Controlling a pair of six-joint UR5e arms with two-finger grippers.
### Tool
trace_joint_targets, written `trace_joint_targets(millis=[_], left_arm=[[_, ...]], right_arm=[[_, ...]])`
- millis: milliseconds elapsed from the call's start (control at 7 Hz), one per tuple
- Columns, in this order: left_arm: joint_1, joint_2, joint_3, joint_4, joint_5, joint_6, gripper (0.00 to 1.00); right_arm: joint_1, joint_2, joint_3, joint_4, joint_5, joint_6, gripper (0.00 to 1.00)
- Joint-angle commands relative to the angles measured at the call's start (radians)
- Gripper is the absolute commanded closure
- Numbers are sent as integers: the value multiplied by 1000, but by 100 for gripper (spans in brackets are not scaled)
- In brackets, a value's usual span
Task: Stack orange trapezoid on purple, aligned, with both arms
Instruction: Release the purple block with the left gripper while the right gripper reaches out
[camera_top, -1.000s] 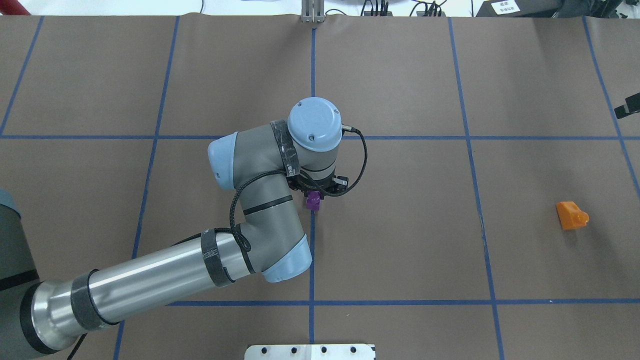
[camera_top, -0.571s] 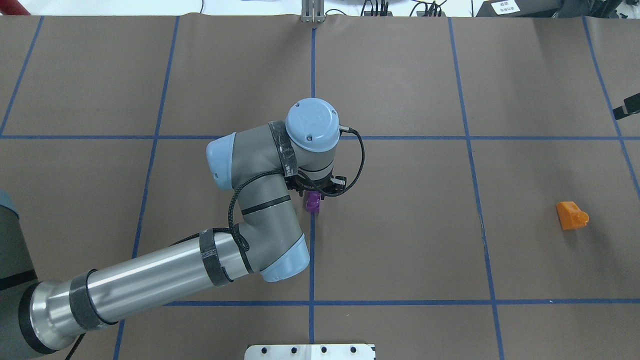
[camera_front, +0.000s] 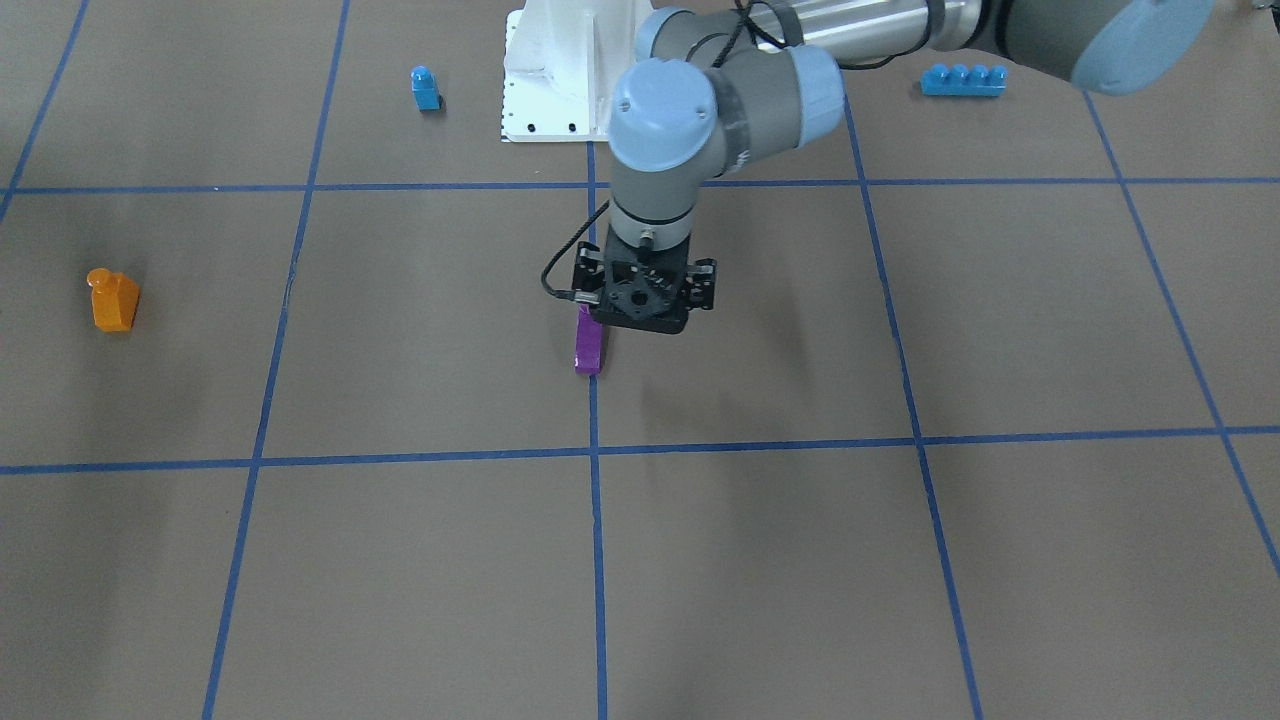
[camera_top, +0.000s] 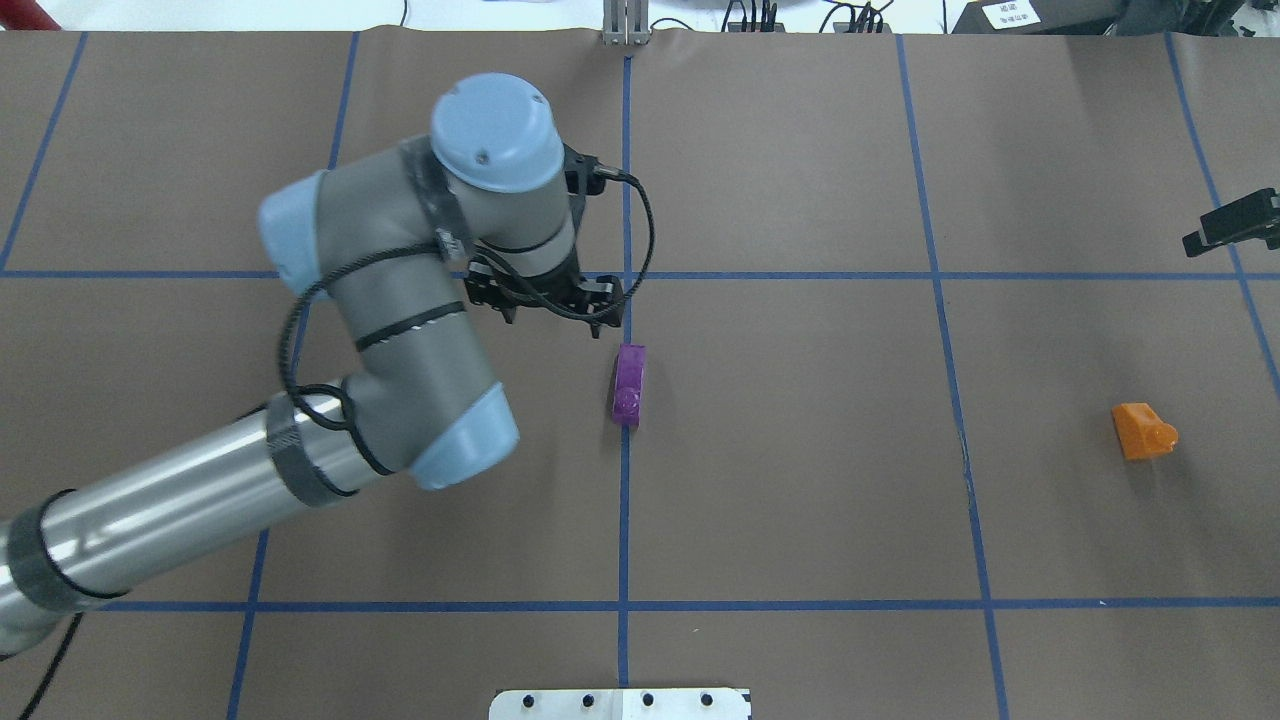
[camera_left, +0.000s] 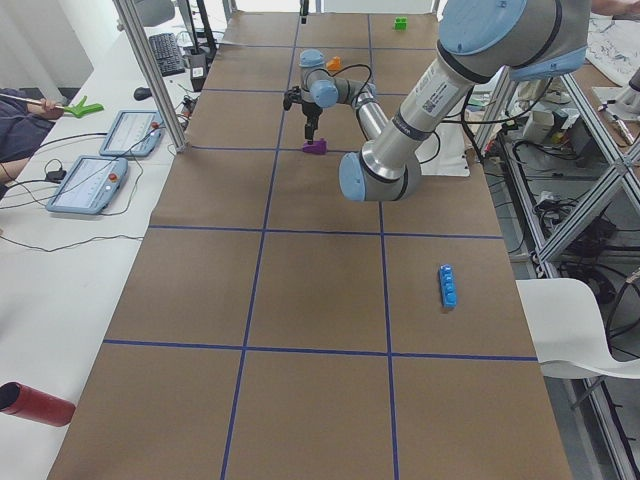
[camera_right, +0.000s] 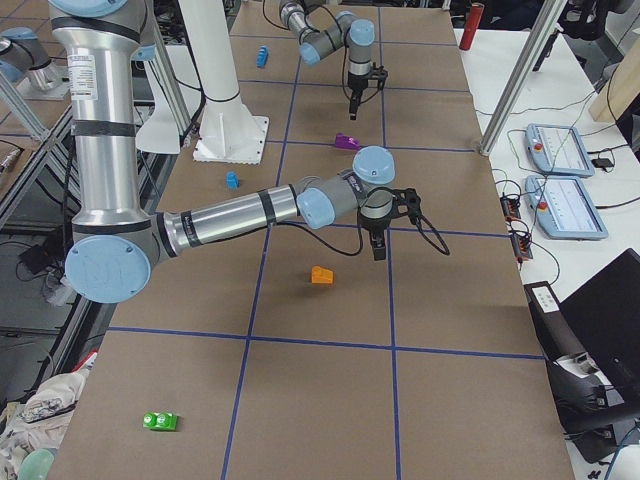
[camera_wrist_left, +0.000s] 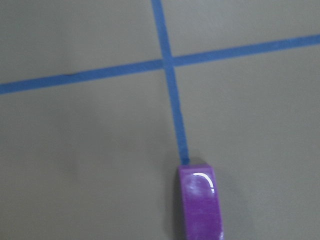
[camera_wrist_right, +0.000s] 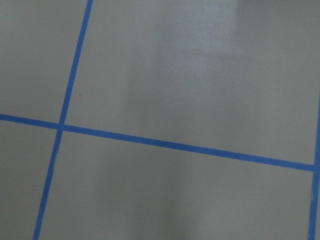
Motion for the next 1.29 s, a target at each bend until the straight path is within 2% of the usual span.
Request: trace_joint_targets(millis=[0,143,429,857,1143], left_arm=[[-209,299,-234,28,-175,285,0],[-286,419,-291,15,-234,396,0],[-369,527,-335,15,-265,499,0],[-376,576,-375,15,-263,500,0],[-374,576,-375,15,-263,489,0]], right_arm=[[-103,-28,0,108,-71,154,0],[-146,-76,0,168,-108,185,0],[-195,-160,-19,288,-125,225,0],[-307,-225,-72,458,-205,320,0],[-340,-246,-74,470,-221,342,3]])
